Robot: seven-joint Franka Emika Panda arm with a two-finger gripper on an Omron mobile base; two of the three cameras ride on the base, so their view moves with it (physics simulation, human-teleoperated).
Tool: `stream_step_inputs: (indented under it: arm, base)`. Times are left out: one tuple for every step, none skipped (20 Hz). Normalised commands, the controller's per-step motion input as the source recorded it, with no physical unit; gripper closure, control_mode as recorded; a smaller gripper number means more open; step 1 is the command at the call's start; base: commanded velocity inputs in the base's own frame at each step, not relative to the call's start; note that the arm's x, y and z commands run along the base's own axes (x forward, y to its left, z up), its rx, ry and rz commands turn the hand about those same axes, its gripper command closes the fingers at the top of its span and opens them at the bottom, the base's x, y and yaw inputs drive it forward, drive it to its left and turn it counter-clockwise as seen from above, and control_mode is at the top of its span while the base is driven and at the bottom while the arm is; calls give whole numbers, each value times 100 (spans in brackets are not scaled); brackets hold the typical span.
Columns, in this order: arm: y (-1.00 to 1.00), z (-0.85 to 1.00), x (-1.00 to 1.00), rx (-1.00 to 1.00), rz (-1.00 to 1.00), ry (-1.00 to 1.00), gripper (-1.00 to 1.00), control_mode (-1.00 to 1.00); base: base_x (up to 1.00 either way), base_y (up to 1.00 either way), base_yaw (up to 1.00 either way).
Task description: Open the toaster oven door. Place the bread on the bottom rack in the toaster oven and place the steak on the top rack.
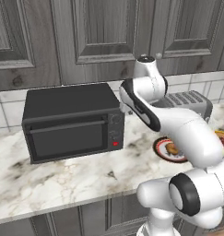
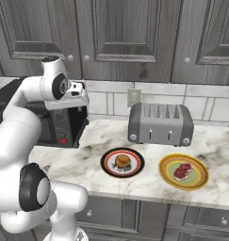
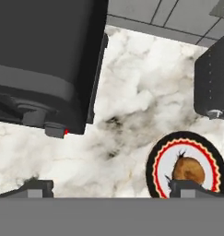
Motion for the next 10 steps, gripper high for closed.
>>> stream_step_inputs:
  arm:
    - [95,-66,53,-50,34,8,-100,-100]
    - [100,-54,44,-50,34,5,-100,-100]
    - [100,-40,24,-51,37,8,-100,-100]
    - [100,-26,21,-55,33,1,-100,-100]
    - [100,-20,8,-60,31,1,-100,-100]
    - [100,-19,12,-61,29,1,-100,-100]
    - [100,-16,9,-63,29,0,-100,-100]
    - [100,-25,15,-61,31,0,-100,-100]
    - [100,-23,13,-55,31,0,-100,-100]
    - [100,-18,0,-53,26,0,-100,-100]
  base:
    - [0,0,0]
    - [0,0,0]
    - [0,0,0]
    - [0,0,0]
    - [0,0,0]
    - [0,0,0]
    - [0,0,0]
    - [0,0,0]
    - [0,0,0]
    - [0,0,0]
